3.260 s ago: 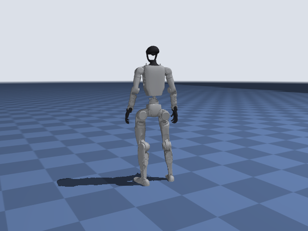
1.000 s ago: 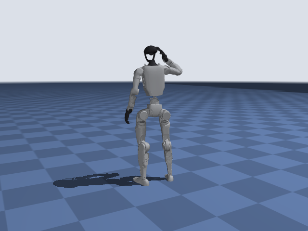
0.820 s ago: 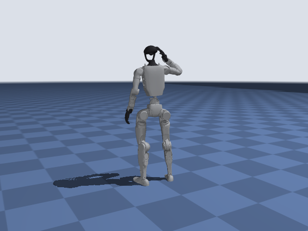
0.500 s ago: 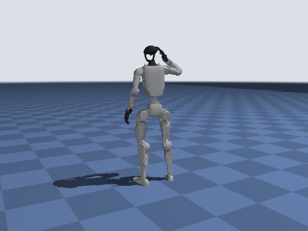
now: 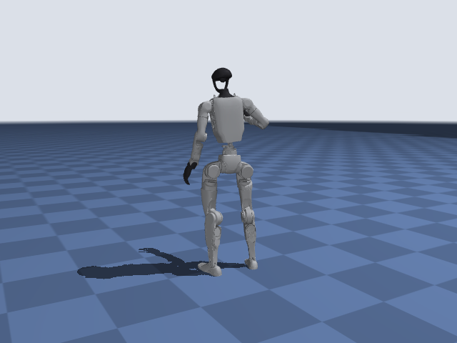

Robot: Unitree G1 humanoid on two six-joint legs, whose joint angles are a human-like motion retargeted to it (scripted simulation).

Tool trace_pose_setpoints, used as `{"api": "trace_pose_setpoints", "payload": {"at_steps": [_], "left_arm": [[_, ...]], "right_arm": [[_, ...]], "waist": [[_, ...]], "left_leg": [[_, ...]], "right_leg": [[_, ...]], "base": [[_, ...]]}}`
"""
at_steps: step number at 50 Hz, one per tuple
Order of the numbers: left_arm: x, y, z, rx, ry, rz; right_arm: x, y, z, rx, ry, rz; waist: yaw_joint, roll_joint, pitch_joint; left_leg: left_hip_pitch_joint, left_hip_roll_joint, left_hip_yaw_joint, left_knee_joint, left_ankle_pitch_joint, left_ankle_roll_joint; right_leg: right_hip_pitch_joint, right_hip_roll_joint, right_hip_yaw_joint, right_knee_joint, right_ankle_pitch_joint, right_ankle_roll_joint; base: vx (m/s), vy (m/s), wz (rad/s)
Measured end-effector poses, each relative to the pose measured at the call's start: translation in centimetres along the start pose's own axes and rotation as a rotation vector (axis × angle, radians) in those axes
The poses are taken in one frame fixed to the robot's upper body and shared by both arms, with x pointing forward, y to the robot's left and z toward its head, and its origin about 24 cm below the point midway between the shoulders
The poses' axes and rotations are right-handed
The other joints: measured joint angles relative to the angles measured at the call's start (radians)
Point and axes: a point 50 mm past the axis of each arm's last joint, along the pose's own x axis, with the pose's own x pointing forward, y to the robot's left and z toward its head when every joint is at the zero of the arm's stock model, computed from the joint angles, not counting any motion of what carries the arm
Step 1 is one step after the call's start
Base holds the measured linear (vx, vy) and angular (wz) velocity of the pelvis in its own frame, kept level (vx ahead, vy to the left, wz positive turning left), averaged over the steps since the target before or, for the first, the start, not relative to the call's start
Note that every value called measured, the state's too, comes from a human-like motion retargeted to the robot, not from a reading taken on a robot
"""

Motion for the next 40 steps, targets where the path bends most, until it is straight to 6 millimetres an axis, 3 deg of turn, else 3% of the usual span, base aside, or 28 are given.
{"api": "trace_pose_setpoints", "payload": {"at_steps": [2, 5, 8, 10, 13, 16, 20, 25, 29, 32, 34, 37, 40], "left_arm": [[0.0, -0.2, 0.0, 0.022, 0.006, 0.010], [0.1, -0.6, -0.1, 0.058, 0.026, 0.003], [0.1, -1.0, -0.5, 0.100, 0.046, -0.027], [0.1, -1.1, -0.6, 0.116, 0.057, -0.044], [0.0, -1.3, -1.0, 0.116, 0.070, -0.054], [-0.1, -1.4, -1.4, 0.092, 0.088, -0.047], [-0.7, -2.0, -2.7, 0.087, 0.123, -0.064], [-0.9, -2.0, -2.9, 0.107, 0.124, -0.121], [-0.1, 0.5, 0.9, 0.207, -0.068, -0.157], [-0.5, 4.0, 6.1, 0.383, -0.327, -0.173], [-1.8, 6.8, 10.6, 0.514, -0.520, -0.156], [-5.2, 10.5, 17.6, 0.681, -0.795, -0.078], [-9.6, 13.6, 23.7, 0.791, -1.033, 0.069]], "right_arm": [[-3.1, 1.5, -6.2, -0.041, 0.309, 0.022], [-10.4, 4.5, -14.1, -0.089, 0.787, 0.130], [-19.1, 7.6, -18.6, -0.084, 1.218, 0.261], [-24.2, 9.2, -19.4, -0.076, 1.450, 0.319], [-29.7, 10.4, -18.8, -0.046, 1.690, 0.265], [-32.5, 11.1, -17.7, 0.011, 1.807, 0.095], [-34.2, 11.5, -16.6, 0.118, 1.828, -0.072], [-32.7, 10.7, -17.1, 0.125, 1.744, 0.090], [-27.3, 7.7, -18.5, -0.052, 1.516, 0.337], [-21.1, 4.0, -18.0, -0.260, 1.232, 0.481], [-16.3, 1.3, -16.5, -0.408, 1.024, 0.537], [-9.4, -2.5, -12.4, -0.614, 0.729, 0.567], [-3.8, -5.3, -6.9, -0.796, 0.476, 0.560]], "waist": [[0.006, 0.001, 0.001], [0.017, 0.003, 0.004], [0.021, 0.005, 0.002], [0.027, 0.009, 0.001], [0.030, 0.014, -0.003], [0.029, 0.018, -0.001], [0.002, 0.026, -0.003], [-0.016, 0.038, -0.005], [-0.001, 0.043, 0.009], [0.000, 0.045, 0.006], [0.003, 0.046, -0.002], [0.008, 0.046, -0.015], [0.013, 0.045, -0.026]], "left_leg": [[-0.003, -0.001, -0.003, 0.006, -0.003, 0.000], [-0.002, -0.009, -0.010, 0.001, -0.001, 0.001], [-0.007, -0.016, -0.019, 0.007, -0.005, 0.005], [-0.009, -0.018, -0.023, 0.002, -0.003, 0.004], [-0.015, -0.019, -0.028, 0.003, -0.002, 0.005], [-0.019, -0.021, -0.033, 0.003, -0.002, 0.007], [-0.053, -0.013, -0.036, 0.080, -0.036, 0.000], [-0.057, -0.011, -0.032, 0.091, -0.044, -0.002], [-0.008, -0.024, -0.022, 0.004, -0.009, 0.001], [-0.004, -0.020, -0.016, 0.004, -0.009, -0.004], [-0.004, -0.015, -0.013, 0.006, -0.009, -0.009], [-0.006, -0.008, -0.010, 0.009, -0.009, -0.017], [-0.008, -0.001, -0.010, 0.012, -0.008, -0.024]], "right_leg": [[0.001, -0.003, -0.004, 0.001, -0.002, 0.000], [0.002, -0.011, -0.009, 0.005, -0.005, 0.000], [0.004, -0.023, -0.016, 0.009, -0.010, 0.000], [0.002, -0.024, -0.019, 0.010, -0.011, -0.005], [0.000, -0.025, -0.023, 0.009, -0.013, -0.009], [0.000, -0.027, -0.027, 0.007, -0.013, -0.011], [0.010, -0.037, -0.044, 0.006, -0.019, -0.006], [0.008, -0.037, -0.041, 0.008, -0.019, -0.003], [0.004, -0.031, -0.019, 0.010, -0.015, -0.003], [0.005, -0.027, -0.016, 0.011, -0.014, 0.000], [0.004, -0.022, -0.015, 0.010, -0.011, 0.000], [0.003, -0.014, -0.015, 0.008, -0.007, 0.000], [0.003, -0.008, -0.017, 0.005, -0.003, 0.000]], "base": [[0.00, 0.00, 0.00], [0.00, 0.00, 0.00], [0.00, 0.00, 0.00], [0.00, 0.00, 0.00], [0.00, 0.00, 0.00], [0.00, 0.00, 0.00], [0.01, 0.02, 0.13], [0.00, 0.00, -0.05], [0.00, -0.01, -0.24], [0.00, 0.00, 0.00], [0.00, 0.00, 0.00], [0.00, 0.00, 0.00], [0.00, 0.00, 0.00]]}}
